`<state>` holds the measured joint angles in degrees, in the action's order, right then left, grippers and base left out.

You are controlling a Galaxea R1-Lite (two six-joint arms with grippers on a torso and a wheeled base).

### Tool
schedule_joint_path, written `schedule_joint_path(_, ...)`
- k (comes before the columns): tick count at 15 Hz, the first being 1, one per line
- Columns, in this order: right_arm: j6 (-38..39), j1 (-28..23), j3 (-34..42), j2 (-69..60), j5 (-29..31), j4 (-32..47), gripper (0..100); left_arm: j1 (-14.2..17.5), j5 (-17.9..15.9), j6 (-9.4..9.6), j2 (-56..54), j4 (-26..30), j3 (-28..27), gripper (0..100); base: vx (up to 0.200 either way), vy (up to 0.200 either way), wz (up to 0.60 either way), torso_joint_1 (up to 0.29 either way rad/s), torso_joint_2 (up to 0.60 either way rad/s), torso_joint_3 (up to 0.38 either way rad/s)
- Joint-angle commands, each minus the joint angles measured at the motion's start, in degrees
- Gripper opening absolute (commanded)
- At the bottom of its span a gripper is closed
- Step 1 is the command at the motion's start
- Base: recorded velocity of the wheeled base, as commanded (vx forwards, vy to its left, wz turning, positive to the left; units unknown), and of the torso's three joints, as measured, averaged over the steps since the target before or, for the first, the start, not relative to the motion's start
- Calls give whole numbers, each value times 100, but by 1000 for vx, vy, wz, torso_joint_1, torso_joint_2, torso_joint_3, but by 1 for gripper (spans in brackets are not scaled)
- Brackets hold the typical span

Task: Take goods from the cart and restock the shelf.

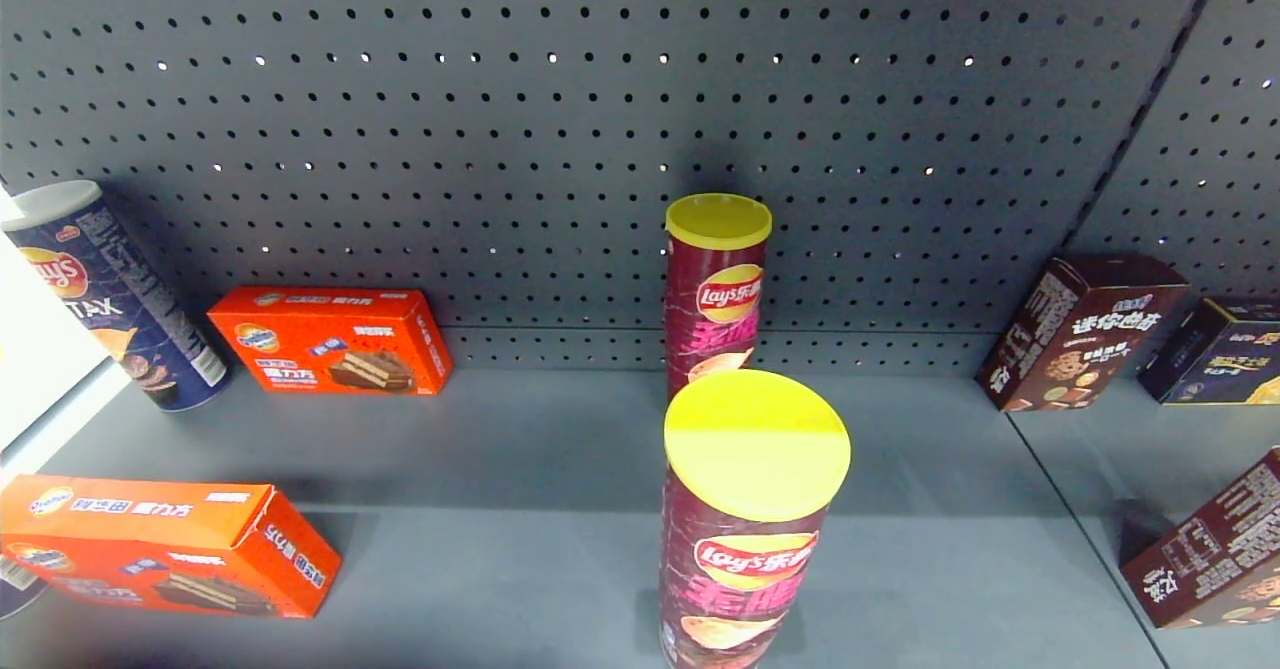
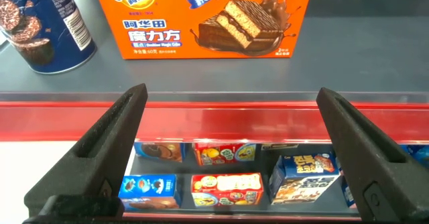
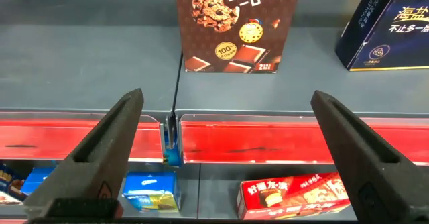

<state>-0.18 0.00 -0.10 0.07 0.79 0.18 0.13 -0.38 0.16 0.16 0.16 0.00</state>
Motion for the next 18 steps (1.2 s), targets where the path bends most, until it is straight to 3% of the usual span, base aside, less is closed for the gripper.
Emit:
schedule_joint_path(1,-8,0,1,1,0,-1,100,4,-6,19,11,2,0,100,0,0,0,0,0,0)
schedule_joint_path(4,-8,0,1,1,0,-1,100,4,-6,2,11,2,0,100,0,-133,0,0,3,0)
schedule_joint_path(18,-8,0,1,1,0,-1,100,4,3,-7,11,2,0,100,0,0,0,0,0,0)
